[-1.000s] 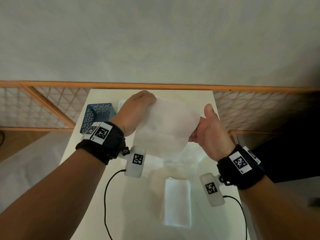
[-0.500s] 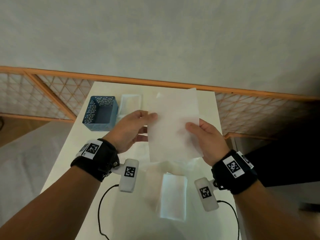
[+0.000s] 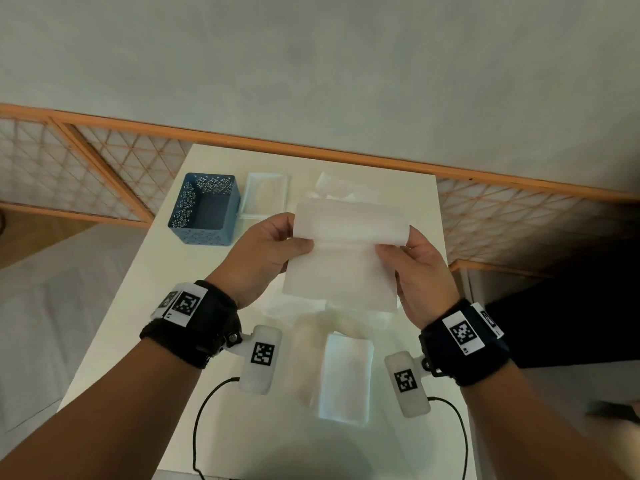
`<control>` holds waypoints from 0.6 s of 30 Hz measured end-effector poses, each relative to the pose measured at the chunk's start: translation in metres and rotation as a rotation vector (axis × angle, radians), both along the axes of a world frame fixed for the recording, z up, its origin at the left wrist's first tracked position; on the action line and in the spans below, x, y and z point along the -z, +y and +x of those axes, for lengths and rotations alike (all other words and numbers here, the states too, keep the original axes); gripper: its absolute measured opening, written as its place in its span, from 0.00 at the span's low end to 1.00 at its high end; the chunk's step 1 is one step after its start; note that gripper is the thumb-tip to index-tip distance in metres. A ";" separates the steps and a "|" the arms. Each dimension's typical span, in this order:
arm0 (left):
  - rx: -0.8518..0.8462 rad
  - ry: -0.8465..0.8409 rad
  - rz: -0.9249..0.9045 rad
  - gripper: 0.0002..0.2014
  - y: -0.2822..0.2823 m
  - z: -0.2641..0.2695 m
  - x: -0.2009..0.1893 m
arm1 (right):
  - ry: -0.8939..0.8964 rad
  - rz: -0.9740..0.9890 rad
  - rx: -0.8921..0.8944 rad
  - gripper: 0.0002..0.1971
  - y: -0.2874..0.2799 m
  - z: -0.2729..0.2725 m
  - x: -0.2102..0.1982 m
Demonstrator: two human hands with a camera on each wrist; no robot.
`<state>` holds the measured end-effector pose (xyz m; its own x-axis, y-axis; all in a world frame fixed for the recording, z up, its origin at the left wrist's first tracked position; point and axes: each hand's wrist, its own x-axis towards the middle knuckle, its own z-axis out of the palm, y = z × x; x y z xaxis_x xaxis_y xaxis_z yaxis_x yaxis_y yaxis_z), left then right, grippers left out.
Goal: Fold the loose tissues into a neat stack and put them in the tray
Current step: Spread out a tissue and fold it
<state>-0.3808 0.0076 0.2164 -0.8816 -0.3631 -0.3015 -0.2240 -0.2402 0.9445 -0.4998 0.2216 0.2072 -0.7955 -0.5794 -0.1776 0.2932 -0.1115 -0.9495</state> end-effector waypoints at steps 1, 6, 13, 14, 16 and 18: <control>-0.009 0.007 -0.006 0.14 0.000 0.000 -0.002 | -0.007 -0.004 0.003 0.14 0.000 0.000 0.000; -0.006 0.044 -0.041 0.10 -0.002 0.003 -0.004 | 0.028 0.043 0.003 0.13 0.004 -0.002 0.000; -0.027 -0.017 0.000 0.17 -0.002 0.008 -0.002 | 0.123 0.086 -0.010 0.24 0.008 0.001 0.005; -0.039 -0.031 0.040 0.18 -0.002 0.008 -0.002 | 0.106 0.088 -0.013 0.21 0.008 0.002 0.005; -0.058 -0.042 0.092 0.17 0.000 0.008 -0.002 | 0.063 0.091 -0.019 0.14 0.009 0.006 0.005; -0.076 -0.038 -0.011 0.11 0.001 0.008 0.001 | 0.031 0.094 -0.037 0.11 0.011 0.008 0.006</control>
